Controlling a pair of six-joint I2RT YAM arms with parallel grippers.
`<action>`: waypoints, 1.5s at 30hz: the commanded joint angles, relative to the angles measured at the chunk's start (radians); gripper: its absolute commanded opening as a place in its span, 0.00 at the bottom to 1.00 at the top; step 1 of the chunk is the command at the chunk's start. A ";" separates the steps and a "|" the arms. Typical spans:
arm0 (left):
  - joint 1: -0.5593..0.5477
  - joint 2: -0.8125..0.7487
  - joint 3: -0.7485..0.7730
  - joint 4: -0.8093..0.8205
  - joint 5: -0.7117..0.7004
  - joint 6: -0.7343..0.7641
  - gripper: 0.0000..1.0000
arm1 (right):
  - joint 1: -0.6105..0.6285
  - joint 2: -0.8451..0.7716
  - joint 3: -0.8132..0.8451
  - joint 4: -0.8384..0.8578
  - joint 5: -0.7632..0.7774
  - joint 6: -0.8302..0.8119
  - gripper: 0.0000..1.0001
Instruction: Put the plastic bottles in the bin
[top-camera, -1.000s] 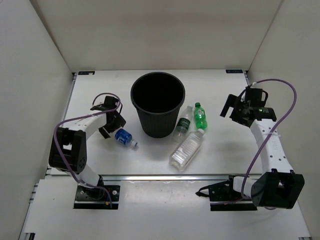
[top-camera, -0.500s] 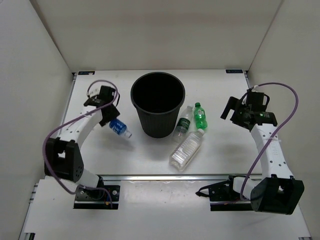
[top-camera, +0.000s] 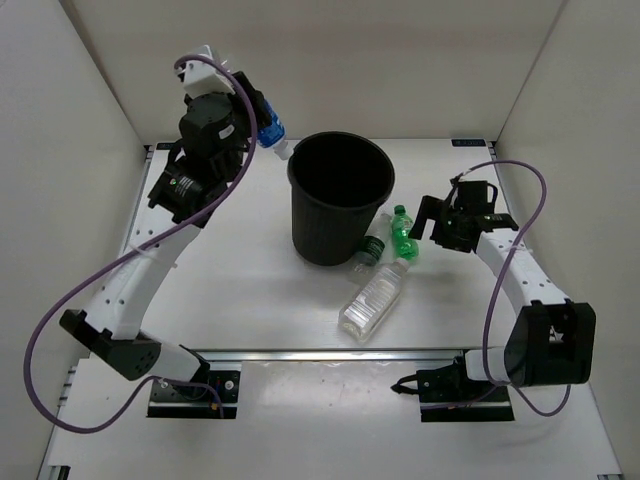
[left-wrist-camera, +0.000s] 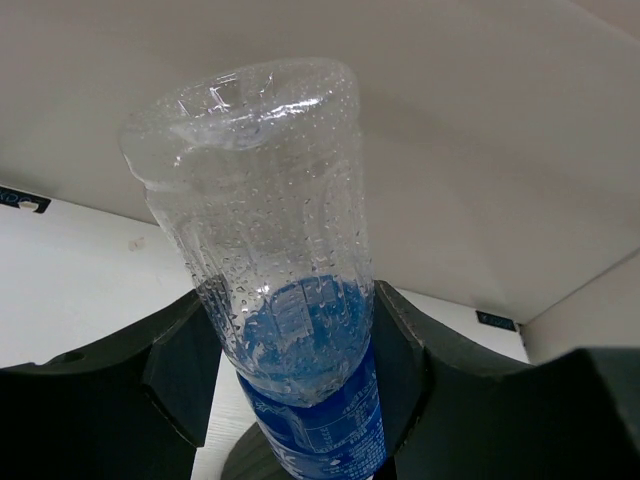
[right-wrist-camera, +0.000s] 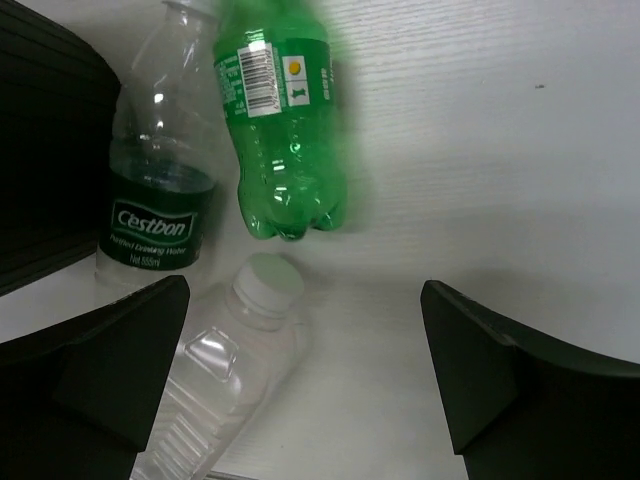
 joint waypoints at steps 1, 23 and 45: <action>-0.003 0.043 -0.019 0.071 0.025 0.070 0.43 | -0.017 0.055 0.029 0.126 -0.042 -0.007 0.99; -0.055 0.221 -0.015 0.046 0.155 0.135 0.99 | 0.022 0.334 0.189 0.117 0.036 -0.025 0.99; 0.515 -0.168 -0.589 -0.334 0.365 -0.255 0.99 | 0.065 0.473 0.342 0.040 0.151 -0.045 0.23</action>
